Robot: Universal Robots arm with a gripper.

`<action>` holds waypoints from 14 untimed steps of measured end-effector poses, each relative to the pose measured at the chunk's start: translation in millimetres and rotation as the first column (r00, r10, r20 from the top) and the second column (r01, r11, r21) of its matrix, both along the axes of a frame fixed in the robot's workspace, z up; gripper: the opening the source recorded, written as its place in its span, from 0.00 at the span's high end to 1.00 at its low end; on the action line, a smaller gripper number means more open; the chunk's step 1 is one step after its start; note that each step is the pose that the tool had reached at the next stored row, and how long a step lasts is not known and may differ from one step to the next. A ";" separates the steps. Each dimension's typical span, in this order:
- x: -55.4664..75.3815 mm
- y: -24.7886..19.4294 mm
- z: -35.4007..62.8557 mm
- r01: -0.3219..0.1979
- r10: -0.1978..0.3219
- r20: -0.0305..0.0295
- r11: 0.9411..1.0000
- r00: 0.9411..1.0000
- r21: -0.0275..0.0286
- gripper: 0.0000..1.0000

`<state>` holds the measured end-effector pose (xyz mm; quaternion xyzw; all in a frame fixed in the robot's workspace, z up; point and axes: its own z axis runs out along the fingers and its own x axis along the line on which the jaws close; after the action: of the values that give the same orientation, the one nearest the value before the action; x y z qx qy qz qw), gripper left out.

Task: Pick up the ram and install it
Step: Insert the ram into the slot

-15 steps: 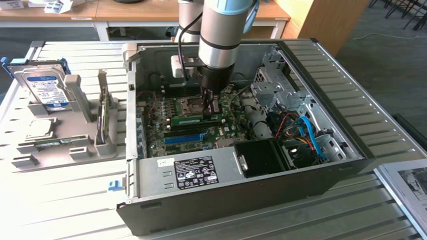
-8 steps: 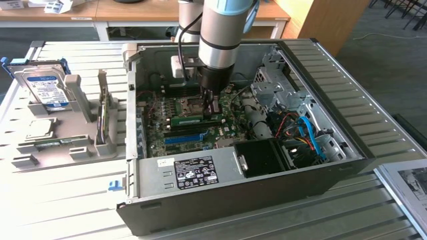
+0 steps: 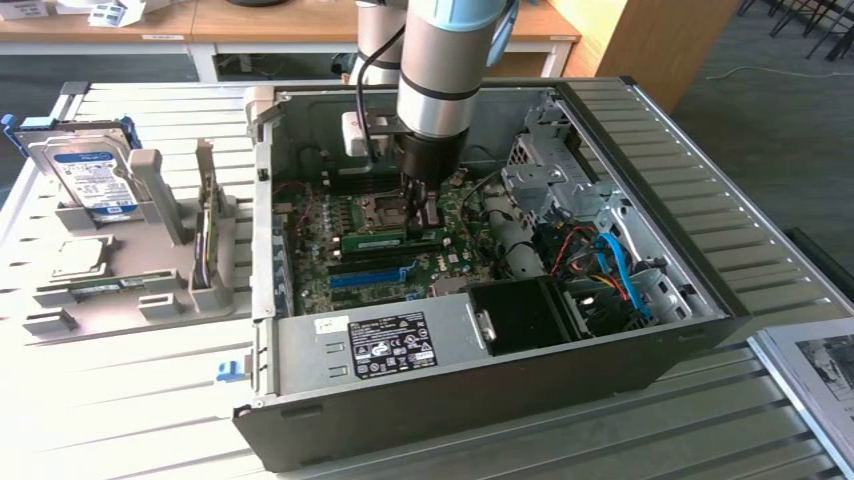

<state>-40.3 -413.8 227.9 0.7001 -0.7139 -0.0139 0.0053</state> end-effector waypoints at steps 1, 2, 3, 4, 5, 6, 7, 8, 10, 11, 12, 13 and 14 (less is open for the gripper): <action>0.1 0.0 0.0 -0.001 0.001 0.000 1.000 1.000 0.000 0.88; 0.2 0.0 0.0 -0.002 0.002 0.000 1.000 1.000 0.000 0.88; 0.3 0.0 0.0 -0.003 0.003 0.000 1.000 1.000 0.000 0.88; 0.3 0.0 0.0 -0.005 0.005 0.000 1.000 1.000 0.000 0.88; 0.4 0.0 -0.1 -0.007 0.007 0.000 1.000 1.000 0.000 0.88; 0.5 0.0 0.0 -0.009 0.009 0.000 1.000 1.000 0.000 0.88; 0.5 0.0 0.0 -0.011 0.011 0.000 1.000 1.000 0.000 0.88; 0.5 0.0 0.0 -0.012 0.012 0.000 1.000 1.000 0.000 0.88; 0.6 0.0 0.0 -0.013 0.013 0.000 1.000 1.000 0.000 0.88; 0.5 0.0 0.0 -0.013 0.013 0.000 1.000 1.000 0.000 0.88; 0.5 0.0 0.0 -0.013 0.013 0.000 1.000 1.000 0.000 0.88; 0.5 0.0 0.0 -0.013 0.013 0.000 1.000 1.000 0.000 0.88; 0.6 0.0 0.0 -0.013 0.013 0.000 1.000 1.000 0.000 0.88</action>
<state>-39.7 -413.8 227.9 0.7048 -0.7093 -0.0139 0.0054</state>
